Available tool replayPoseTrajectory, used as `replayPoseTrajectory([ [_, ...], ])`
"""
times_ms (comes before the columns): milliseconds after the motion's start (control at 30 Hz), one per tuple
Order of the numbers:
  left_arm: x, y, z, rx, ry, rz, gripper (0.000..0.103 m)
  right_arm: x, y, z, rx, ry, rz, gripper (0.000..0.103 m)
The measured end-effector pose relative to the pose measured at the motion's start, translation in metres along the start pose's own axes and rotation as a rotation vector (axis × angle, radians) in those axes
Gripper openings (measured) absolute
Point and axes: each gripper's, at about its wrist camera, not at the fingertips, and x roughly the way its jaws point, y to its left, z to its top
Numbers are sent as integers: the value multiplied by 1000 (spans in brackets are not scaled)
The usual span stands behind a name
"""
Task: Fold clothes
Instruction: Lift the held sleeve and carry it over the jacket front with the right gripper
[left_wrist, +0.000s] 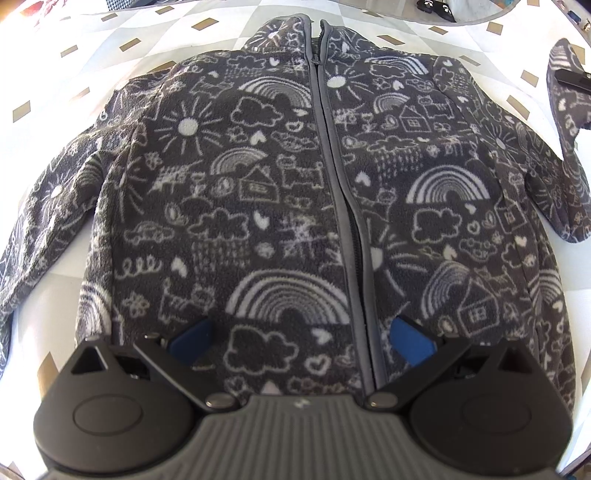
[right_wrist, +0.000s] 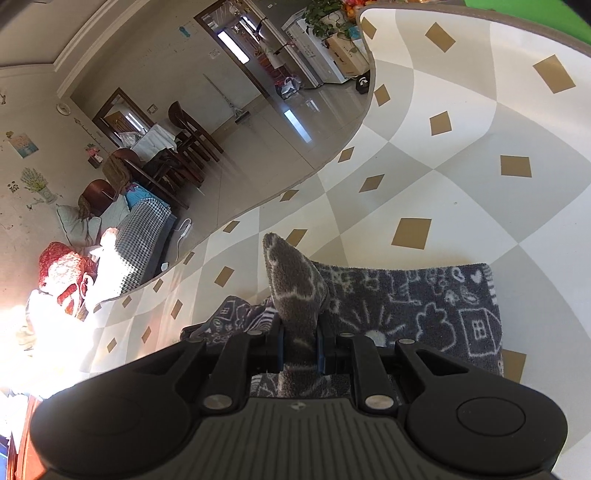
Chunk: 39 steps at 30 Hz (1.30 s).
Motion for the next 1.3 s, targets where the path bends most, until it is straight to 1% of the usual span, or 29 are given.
replayPoseTrajectory([
  [233, -1, 2, 1, -8, 4, -6, 103, 13, 31, -11, -65, 23, 53, 17],
  [700, -4, 7, 3, -36, 7, -20, 103, 28, 78, -31, -181, 75, 143, 18],
  [833, -6, 13, 4, -59, -2, -9, 103, 34, 90, -40, -224, 98, 165, 18],
  [1133, -12, 32, 9, -124, -24, 14, 103, 46, 114, -61, -308, 147, 194, 18],
  [1300, -14, 37, 8, -129, -20, 19, 103, 53, 127, -75, -372, 176, 191, 18],
])
